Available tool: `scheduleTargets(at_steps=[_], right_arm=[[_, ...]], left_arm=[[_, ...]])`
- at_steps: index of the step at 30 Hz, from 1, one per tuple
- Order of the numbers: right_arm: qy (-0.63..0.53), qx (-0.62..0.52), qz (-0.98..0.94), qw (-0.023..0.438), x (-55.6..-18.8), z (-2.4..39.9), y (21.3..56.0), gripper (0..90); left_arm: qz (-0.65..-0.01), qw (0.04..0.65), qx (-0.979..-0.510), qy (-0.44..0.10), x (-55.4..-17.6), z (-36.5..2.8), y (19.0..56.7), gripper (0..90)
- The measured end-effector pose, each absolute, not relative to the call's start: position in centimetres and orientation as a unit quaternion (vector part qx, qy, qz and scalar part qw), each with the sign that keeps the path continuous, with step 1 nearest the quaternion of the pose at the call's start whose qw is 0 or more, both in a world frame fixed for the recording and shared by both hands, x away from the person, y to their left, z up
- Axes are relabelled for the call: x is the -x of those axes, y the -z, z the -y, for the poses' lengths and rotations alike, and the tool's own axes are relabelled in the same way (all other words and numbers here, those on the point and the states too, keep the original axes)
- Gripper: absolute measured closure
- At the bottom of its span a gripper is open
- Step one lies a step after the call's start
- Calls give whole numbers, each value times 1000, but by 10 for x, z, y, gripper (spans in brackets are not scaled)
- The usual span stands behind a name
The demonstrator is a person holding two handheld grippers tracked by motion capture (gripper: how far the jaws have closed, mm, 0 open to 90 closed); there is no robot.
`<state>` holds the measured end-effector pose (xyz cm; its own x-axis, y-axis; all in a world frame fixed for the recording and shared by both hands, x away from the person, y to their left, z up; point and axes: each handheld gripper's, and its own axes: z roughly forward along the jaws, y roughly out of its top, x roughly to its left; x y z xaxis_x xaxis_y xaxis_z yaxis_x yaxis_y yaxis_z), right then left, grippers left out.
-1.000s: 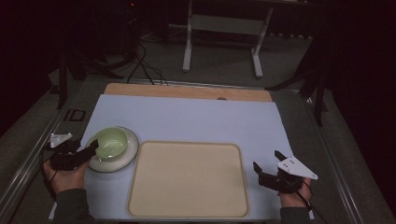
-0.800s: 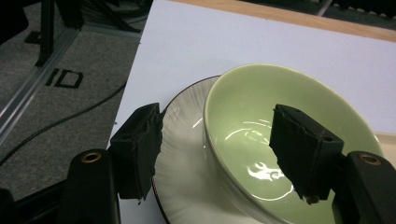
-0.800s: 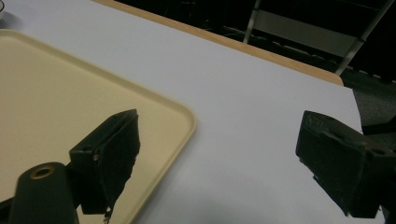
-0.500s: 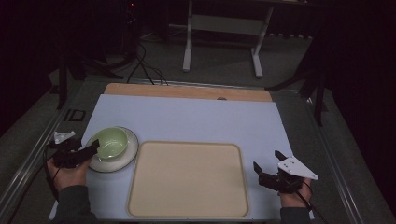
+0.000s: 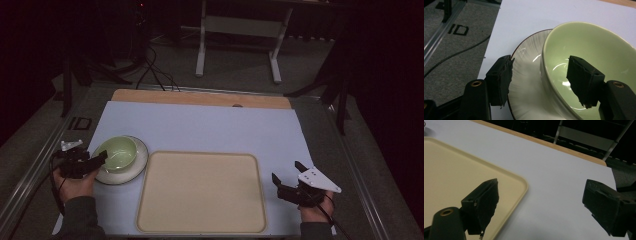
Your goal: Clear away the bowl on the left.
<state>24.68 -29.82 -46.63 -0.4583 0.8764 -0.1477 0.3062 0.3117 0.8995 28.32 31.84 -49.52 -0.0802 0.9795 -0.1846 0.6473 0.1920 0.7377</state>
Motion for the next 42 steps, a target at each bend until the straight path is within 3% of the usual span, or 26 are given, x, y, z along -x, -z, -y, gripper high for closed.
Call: scheduleTargets(at_steps=[18, 42], right_arm=[[-429, -399, -739, 332, -247, 298, 466, 132], [-428, -398, -740, 333, -247, 297, 466, 132]], left_arm=[[-702, 303, -606, -220, -292, -316, 503, 491], [-715, 325, -597, -163, -300, -320, 508, 596]])
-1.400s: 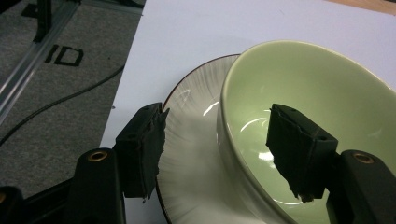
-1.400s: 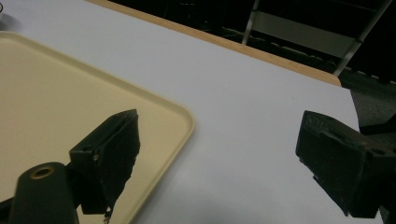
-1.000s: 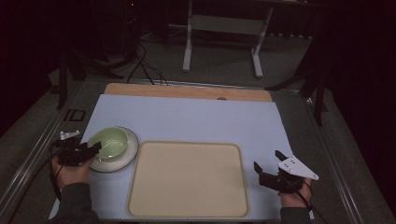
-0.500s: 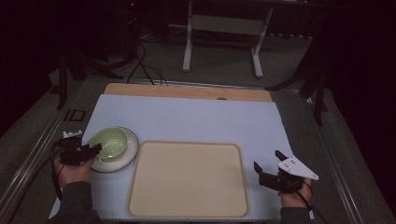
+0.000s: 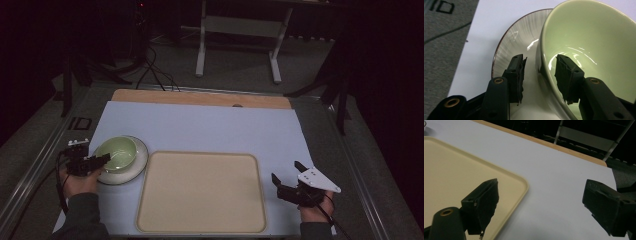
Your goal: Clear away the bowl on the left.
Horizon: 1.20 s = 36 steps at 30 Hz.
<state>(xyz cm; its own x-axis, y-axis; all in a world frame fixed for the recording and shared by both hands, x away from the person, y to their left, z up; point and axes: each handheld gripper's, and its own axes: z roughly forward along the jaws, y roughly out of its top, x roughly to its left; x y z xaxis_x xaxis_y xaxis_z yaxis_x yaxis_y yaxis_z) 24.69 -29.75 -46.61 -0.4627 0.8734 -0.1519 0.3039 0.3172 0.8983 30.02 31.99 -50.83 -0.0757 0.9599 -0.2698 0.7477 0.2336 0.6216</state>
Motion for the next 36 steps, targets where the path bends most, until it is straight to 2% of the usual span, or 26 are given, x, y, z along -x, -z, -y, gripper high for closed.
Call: scheduleTargets(at_steps=[11, 28, 36], right_arm=[[-429, -398, -740, 333, -247, 297, 466, 132], [-429, -397, -739, 334, -247, 298, 466, 132], [-430, -398, -738, 334, -247, 298, 465, 132]], left_arm=[[-719, 348, -591, -116, -305, -325, 511, 648], [-719, 358, -588, -97, -304, -328, 510, 779], [-711, 369, -592, -87, -304, -328, 510, 809]])
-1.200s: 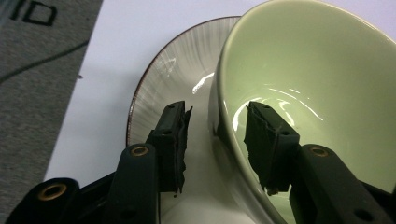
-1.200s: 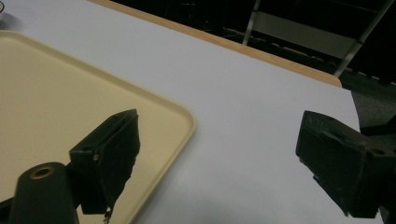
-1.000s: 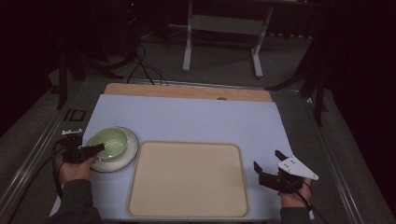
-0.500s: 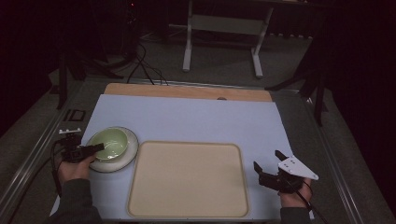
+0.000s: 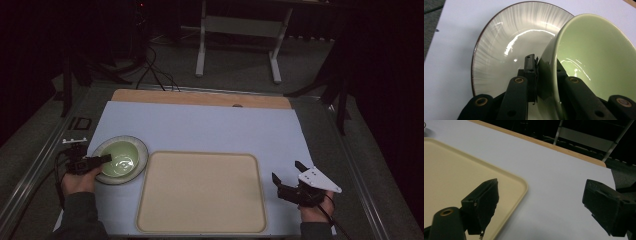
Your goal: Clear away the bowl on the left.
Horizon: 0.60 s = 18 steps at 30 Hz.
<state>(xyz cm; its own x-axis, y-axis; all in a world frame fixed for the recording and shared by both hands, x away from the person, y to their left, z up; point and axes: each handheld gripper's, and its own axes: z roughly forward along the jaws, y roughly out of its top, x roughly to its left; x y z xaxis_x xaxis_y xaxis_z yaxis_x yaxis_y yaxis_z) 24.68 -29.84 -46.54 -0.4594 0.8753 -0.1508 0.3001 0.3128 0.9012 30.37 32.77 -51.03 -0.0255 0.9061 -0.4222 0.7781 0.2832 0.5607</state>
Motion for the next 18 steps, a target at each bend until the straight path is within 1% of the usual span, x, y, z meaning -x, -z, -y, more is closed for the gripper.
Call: scheduleTargets(at_steps=[11, 18], right_arm=[[-431, -399, -737, 335, -247, 299, 465, 132], [-431, -399, -737, 335, -247, 299, 465, 132]], left_arm=[[-703, 378, -595, -93, -301, -327, 507, 804], [-702, 391, -587, -97, -299, -328, 505, 804]])
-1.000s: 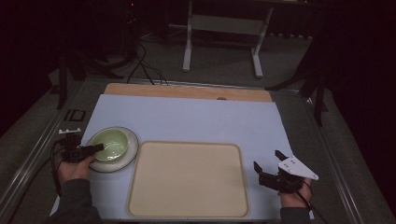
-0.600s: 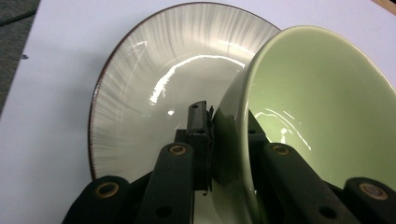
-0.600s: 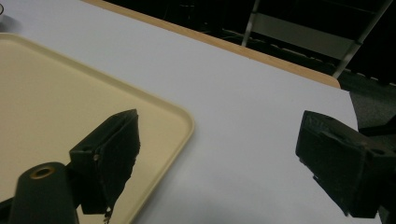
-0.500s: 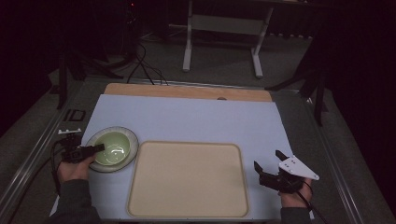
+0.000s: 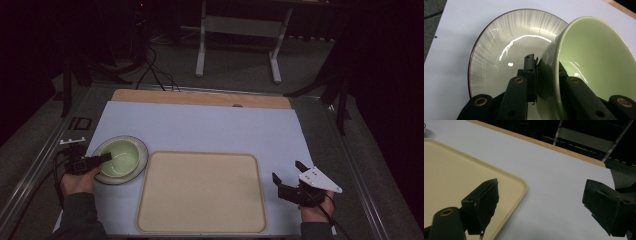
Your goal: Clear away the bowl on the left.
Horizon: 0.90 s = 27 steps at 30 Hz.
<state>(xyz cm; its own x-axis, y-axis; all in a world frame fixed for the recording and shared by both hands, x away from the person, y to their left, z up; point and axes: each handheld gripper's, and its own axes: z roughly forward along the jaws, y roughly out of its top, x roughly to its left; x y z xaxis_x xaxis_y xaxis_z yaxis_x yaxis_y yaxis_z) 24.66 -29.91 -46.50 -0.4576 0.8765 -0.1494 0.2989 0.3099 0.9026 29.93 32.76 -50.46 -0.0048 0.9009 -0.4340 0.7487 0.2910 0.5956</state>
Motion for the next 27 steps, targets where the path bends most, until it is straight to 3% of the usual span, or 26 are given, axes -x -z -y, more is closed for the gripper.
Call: scheduleTargets(at_steps=[27], right_arm=[[-432, -399, -734, 339, -246, 300, 464, 132]], left_arm=[[-692, 428, -568, -122, -291, -329, 493, 796]])
